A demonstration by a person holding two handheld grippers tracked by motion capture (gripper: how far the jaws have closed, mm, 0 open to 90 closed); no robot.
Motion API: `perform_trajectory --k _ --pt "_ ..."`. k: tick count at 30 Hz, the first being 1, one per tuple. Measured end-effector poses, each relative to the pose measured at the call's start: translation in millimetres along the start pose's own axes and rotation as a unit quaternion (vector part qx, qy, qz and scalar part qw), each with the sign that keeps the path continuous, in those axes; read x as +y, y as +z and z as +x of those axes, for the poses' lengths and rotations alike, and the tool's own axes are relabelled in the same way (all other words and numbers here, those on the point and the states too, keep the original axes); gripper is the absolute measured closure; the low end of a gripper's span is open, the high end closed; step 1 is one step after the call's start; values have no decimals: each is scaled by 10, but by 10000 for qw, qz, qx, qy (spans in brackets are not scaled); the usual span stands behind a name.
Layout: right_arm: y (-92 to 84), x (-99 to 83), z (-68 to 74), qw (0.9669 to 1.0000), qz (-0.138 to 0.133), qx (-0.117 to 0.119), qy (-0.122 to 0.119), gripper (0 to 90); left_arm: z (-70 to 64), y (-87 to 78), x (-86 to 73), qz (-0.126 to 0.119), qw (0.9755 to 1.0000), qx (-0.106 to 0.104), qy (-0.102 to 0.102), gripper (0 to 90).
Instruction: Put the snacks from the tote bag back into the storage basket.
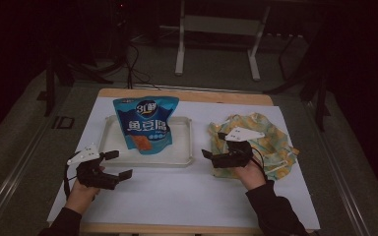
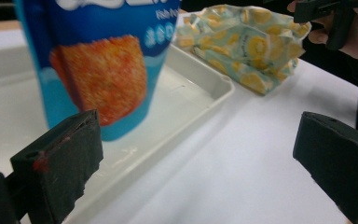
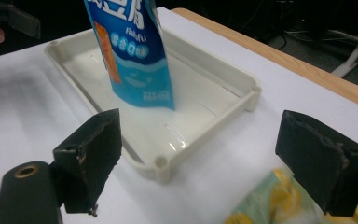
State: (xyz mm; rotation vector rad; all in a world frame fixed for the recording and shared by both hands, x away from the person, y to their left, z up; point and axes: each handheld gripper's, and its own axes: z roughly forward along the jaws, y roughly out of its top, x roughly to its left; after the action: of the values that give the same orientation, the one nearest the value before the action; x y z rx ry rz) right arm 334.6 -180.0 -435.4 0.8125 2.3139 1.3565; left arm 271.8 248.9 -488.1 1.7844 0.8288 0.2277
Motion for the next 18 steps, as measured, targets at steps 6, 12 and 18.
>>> perform_trajectory --k 6,12,18 --pt "-165 -160 -64 9999 -15 -118 118 144 -122 46 -62 -47 10000 -11 60 21" --pt "-363 -417 -141 9994 40 -247 249 144 -222 109 -75 -103 9999 -68 42 21" --pt "-544 -580 -208 9989 59 -360 302 144 -297 189 -116 -114 9999 -73 32 21"
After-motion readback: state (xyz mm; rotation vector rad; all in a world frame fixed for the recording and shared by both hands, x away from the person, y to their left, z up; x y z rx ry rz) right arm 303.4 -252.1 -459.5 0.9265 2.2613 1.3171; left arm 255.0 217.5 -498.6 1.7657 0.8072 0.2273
